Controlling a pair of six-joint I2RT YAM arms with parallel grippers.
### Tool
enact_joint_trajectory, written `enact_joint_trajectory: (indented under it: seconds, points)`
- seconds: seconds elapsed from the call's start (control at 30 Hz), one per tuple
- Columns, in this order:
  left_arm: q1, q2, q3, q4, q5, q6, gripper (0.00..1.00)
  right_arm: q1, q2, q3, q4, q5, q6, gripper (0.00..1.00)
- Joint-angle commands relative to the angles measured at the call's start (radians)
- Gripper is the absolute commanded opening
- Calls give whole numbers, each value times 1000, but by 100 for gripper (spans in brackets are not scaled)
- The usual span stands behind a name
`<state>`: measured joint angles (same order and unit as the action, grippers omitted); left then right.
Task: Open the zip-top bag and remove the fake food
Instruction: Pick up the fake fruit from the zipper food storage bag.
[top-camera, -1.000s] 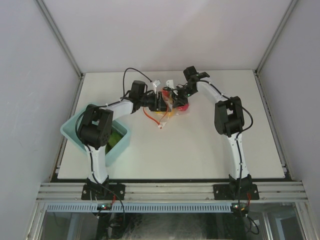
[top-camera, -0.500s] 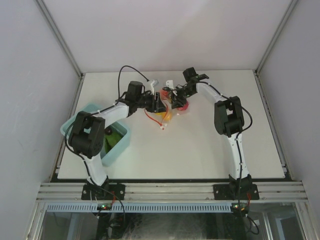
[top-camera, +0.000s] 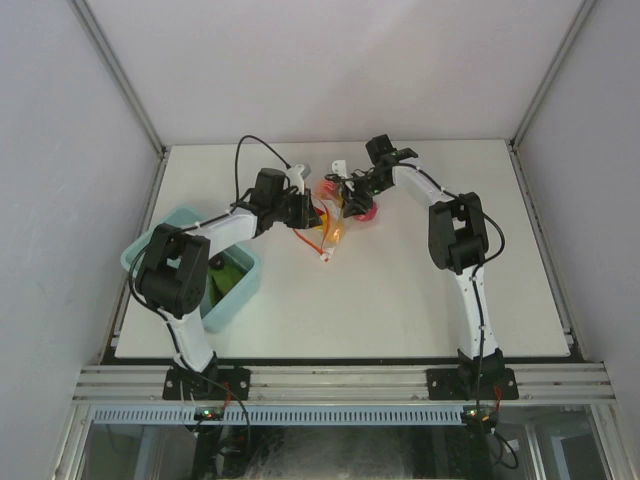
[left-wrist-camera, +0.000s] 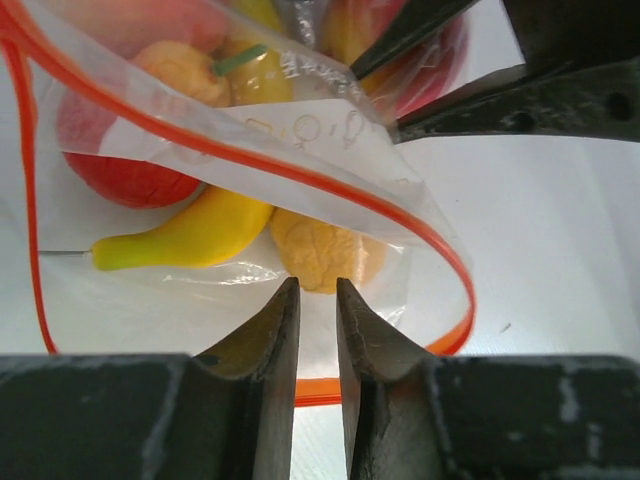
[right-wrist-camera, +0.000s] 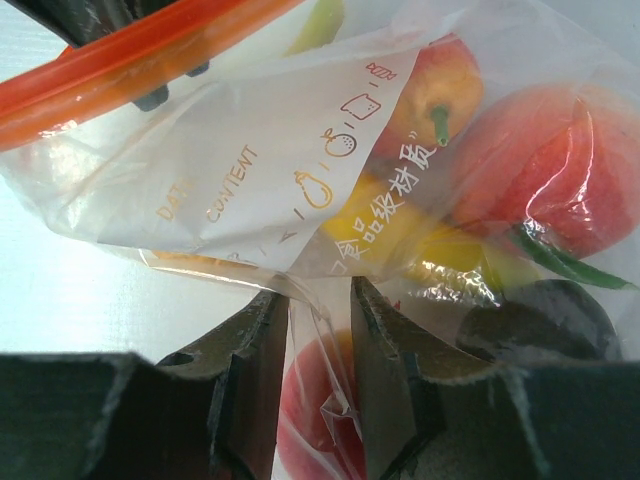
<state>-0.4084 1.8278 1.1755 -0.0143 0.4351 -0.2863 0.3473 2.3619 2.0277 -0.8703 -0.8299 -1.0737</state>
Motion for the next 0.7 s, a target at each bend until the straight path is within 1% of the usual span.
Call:
enact_joint_trajectory:
  seconds: [0.0, 0.17, 0.33, 0.67]
  points:
    - [-7, 35, 51, -10, -54, -1, 26, -5, -45, -4, 5, -8, 17, 31]
    - [-17, 90, 119, -29, -80, -13, 30, -5, -44, -3, 4, -9, 15, 31]
    - [-26, 117, 142, 6, -96, -38, 33, -6, -43, -3, 2, -10, 13, 31]
    - [-60, 129, 147, 43, -79, -57, 49, -5, -44, -2, -2, -15, 11, 31]
